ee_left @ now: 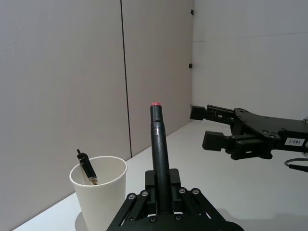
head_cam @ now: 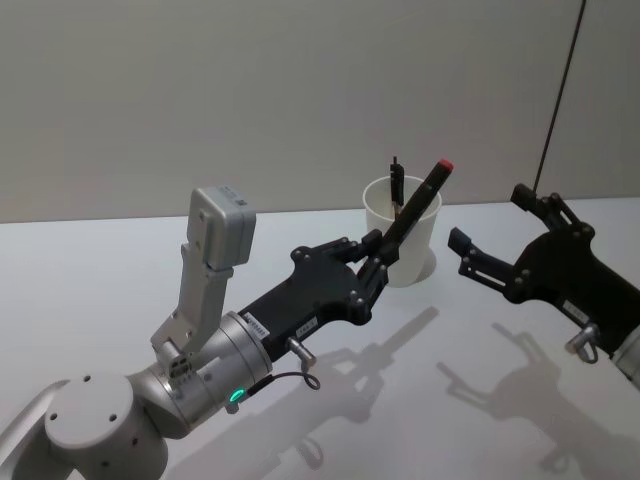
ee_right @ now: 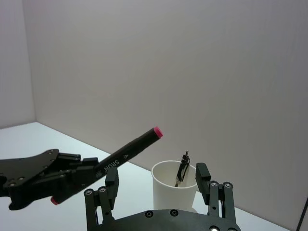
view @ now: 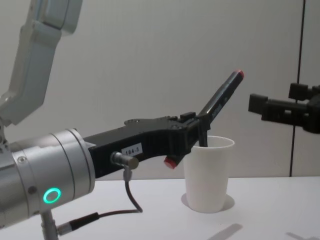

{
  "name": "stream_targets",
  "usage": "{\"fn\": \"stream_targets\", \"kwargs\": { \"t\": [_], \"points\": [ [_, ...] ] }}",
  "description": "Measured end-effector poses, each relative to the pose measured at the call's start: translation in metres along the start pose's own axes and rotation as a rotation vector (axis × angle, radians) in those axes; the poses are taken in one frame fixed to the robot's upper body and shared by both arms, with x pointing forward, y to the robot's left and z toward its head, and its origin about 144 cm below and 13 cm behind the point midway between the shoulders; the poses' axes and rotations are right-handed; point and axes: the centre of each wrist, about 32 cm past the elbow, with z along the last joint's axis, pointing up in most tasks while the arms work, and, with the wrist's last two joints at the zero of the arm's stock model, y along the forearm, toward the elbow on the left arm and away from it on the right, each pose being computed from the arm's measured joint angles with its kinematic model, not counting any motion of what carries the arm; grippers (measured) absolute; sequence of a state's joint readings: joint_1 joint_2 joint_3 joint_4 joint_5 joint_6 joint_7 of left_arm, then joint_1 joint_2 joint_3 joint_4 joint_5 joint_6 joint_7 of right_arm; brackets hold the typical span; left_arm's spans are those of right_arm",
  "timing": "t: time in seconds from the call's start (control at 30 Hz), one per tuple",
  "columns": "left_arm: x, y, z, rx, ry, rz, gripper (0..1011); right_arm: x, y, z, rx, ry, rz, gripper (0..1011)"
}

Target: Place the pen into the pen holder.

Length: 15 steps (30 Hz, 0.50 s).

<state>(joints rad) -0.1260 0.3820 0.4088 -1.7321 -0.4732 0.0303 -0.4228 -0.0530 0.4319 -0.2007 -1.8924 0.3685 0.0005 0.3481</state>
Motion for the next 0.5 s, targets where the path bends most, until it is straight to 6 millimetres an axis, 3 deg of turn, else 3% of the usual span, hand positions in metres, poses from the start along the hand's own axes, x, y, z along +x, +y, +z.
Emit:
{"fn": "stream_targets", "kwargs": {
  "t": [0.5],
  "points": [
    [0.0,0.0,0.0,0.0,0.0,0.0,169,0.0014,-0.0041,0.0018,0.065,0.175,0.037,1001]
  ]
}}
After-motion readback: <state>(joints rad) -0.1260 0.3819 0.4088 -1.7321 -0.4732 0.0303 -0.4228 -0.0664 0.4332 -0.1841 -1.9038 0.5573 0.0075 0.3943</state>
